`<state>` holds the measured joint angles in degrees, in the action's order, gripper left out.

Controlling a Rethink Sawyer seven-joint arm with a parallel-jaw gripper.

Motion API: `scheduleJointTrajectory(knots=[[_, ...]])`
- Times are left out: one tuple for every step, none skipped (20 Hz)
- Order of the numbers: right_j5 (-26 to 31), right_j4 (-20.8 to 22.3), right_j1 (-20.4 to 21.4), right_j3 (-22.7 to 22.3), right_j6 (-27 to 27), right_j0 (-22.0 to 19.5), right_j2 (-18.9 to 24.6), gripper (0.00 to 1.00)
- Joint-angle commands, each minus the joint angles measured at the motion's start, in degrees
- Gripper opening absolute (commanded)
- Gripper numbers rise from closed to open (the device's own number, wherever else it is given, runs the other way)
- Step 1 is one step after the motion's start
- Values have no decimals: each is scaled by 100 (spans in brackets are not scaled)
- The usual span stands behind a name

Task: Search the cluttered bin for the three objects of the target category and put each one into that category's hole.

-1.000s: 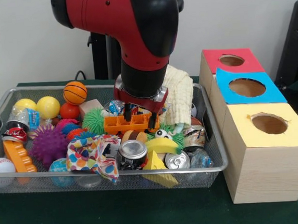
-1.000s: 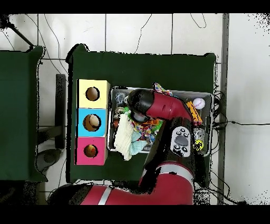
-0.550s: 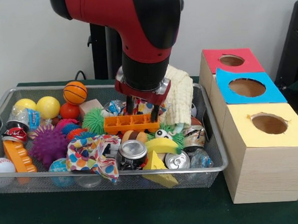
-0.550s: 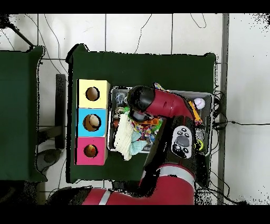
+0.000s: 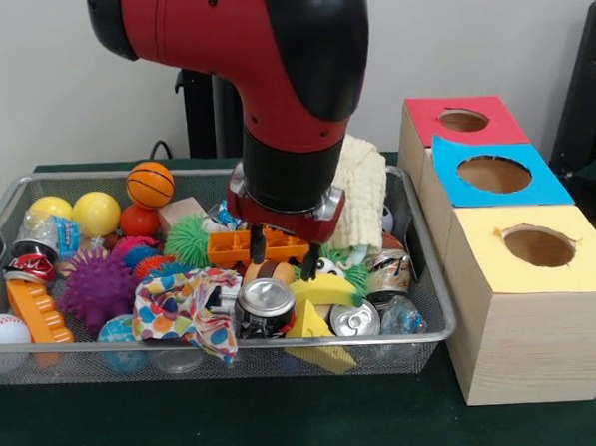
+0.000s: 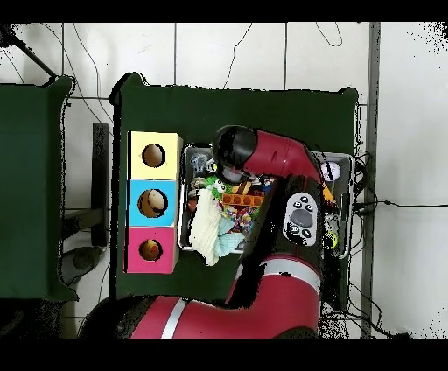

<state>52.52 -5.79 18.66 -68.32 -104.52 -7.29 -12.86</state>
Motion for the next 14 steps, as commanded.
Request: scheduleJointTrajectory(knots=[[730, -312, -550, 729, -1160, -43, 482, 100], [776, -329, -578, 797, -1213, -15, 452, 100], [821, -345, -606, 865, -1266, 12, 422, 100], [852, -360, -624, 910, -1315, 39, 388, 100], [853, -370, -619, 901, -1343, 65, 359, 100], [871, -383, -623, 906, -1353, 78, 342, 100], [889, -396, -627, 912, -1364, 92, 325, 100], [906, -407, -627, 917, -1377, 109, 309, 100], [923, -418, -627, 922, -1389, 127, 293, 100], [936, -427, -624, 926, -1409, 149, 275, 100], [958, -443, -609, 912, -1430, 168, 263, 100], [979, -458, -593, 898, -1451, 188, 251, 100], [1032, -475, -578, 911, -1478, 209, 233, 100], [1077, -487, -562, 923, -1502, 231, 212, 100]])
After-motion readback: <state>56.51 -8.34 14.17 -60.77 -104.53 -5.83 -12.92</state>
